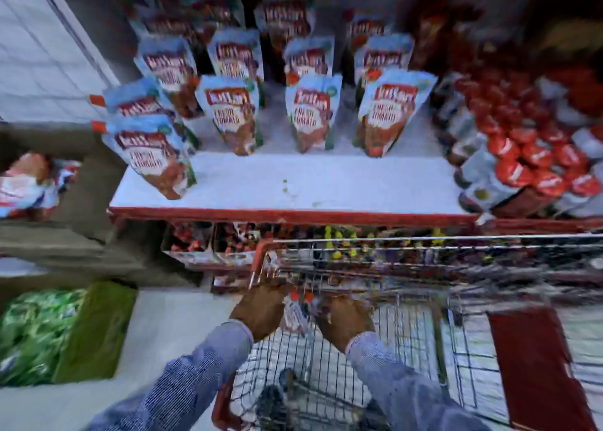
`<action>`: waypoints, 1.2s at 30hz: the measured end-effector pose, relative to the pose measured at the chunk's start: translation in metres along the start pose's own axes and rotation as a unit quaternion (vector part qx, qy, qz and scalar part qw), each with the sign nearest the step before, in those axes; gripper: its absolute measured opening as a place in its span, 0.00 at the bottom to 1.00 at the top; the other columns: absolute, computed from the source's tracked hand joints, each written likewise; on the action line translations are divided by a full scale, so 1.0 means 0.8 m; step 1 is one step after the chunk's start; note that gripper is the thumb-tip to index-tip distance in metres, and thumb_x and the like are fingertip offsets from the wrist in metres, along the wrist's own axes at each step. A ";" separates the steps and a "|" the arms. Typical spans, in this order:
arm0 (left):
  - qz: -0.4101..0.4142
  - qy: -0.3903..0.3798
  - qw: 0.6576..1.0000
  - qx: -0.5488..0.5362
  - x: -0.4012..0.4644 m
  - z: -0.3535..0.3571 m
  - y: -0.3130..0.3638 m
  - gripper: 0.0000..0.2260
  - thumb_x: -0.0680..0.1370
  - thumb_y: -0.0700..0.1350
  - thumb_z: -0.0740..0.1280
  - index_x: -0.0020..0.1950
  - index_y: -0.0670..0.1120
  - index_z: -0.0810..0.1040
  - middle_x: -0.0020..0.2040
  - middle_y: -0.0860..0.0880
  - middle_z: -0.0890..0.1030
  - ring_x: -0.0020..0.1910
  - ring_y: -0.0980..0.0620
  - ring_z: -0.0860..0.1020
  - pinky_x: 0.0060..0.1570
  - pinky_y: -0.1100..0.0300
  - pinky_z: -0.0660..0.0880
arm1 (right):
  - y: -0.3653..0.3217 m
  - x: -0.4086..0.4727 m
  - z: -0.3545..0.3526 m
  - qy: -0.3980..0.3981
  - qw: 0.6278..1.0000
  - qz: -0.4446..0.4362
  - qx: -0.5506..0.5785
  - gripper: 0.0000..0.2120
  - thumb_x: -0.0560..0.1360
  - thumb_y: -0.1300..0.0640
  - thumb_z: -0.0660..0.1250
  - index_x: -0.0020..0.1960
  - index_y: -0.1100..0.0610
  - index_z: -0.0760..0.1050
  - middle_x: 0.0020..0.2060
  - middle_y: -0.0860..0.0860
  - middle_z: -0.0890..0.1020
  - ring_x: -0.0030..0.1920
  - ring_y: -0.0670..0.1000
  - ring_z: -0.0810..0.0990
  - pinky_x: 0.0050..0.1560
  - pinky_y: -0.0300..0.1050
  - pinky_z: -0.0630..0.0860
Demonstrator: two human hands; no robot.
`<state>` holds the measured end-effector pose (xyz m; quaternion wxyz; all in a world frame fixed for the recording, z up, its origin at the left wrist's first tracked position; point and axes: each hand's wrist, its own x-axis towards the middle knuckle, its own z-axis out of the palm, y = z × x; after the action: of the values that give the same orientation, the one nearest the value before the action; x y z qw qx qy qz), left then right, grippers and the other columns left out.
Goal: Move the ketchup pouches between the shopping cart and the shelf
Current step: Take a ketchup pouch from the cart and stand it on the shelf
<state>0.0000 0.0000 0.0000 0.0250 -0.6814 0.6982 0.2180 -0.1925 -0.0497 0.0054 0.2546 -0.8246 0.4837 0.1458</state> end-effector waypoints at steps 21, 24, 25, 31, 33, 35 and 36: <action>0.020 0.100 0.994 -0.027 -0.039 -0.108 -0.008 0.17 0.73 0.30 0.64 0.56 0.46 0.80 0.57 0.47 0.77 0.49 0.43 0.82 0.46 0.55 0.78 | -0.054 -0.035 -0.077 0.145 0.982 -0.061 0.108 0.20 0.78 0.42 0.62 0.36 0.54 0.81 0.27 0.52 0.82 0.27 0.48 0.79 0.25 0.38 0.64; 0.040 0.182 0.982 -0.036 -0.078 -0.208 -0.005 0.13 0.72 0.36 0.70 0.53 0.50 0.79 0.53 0.50 0.79 0.48 0.48 0.82 0.47 0.53 0.80 | -0.089 -0.062 -0.185 0.237 0.958 -0.098 0.126 0.12 0.75 0.43 0.68 0.35 0.47 0.81 0.22 0.46 0.80 0.21 0.42 0.75 0.21 0.30 0.64; 0.044 0.210 0.976 -0.045 -0.087 -0.237 -0.003 0.13 0.71 0.37 0.71 0.52 0.49 0.79 0.51 0.50 0.80 0.47 0.49 0.81 0.46 0.53 0.80 | -0.098 -0.066 -0.214 0.264 0.948 -0.117 0.136 0.06 0.73 0.47 0.71 0.39 0.46 0.83 0.24 0.45 0.82 0.22 0.42 0.75 0.24 0.31 0.68; 0.034 0.367 0.929 -0.037 -0.091 -0.364 -0.014 0.06 0.74 0.35 0.70 0.49 0.41 0.82 0.45 0.40 0.82 0.45 0.37 0.80 0.43 0.52 0.75 | -0.153 -0.044 -0.342 0.379 0.901 -0.180 0.111 0.08 0.71 0.53 0.74 0.35 0.54 0.81 0.21 0.45 0.71 0.25 0.44 0.71 0.27 0.38 0.62; 0.020 0.386 0.921 -0.035 -0.076 -0.380 -0.024 0.06 0.74 0.35 0.69 0.50 0.39 0.82 0.47 0.37 0.82 0.47 0.35 0.80 0.45 0.52 0.74 | -0.169 -0.018 -0.359 0.384 0.899 -0.179 0.113 0.07 0.71 0.55 0.74 0.35 0.54 0.82 0.21 0.45 0.71 0.25 0.42 0.68 0.28 0.38 0.60; -0.005 0.391 0.920 -0.031 -0.058 -0.387 -0.035 0.07 0.74 0.34 0.69 0.51 0.38 0.83 0.50 0.36 0.83 0.48 0.34 0.80 0.46 0.49 0.76 | -0.183 0.008 -0.365 0.370 0.905 -0.175 0.118 0.02 0.71 0.56 0.74 0.42 0.54 0.85 0.28 0.51 0.81 0.30 0.49 0.75 0.35 0.39 0.67; -0.020 0.388 0.921 -0.027 -0.049 -0.387 -0.041 0.08 0.74 0.34 0.68 0.52 0.38 0.83 0.51 0.36 0.83 0.49 0.34 0.81 0.47 0.48 0.77 | -0.188 0.021 -0.364 0.363 0.908 -0.170 0.119 0.03 0.72 0.56 0.74 0.44 0.54 0.86 0.33 0.54 0.85 0.34 0.53 0.79 0.38 0.40 0.68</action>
<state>0.1156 -0.0675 0.2838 -0.2623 -0.7267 0.6333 -0.0452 -0.0547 -0.1649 0.2802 0.1785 -0.8538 0.4091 -0.2679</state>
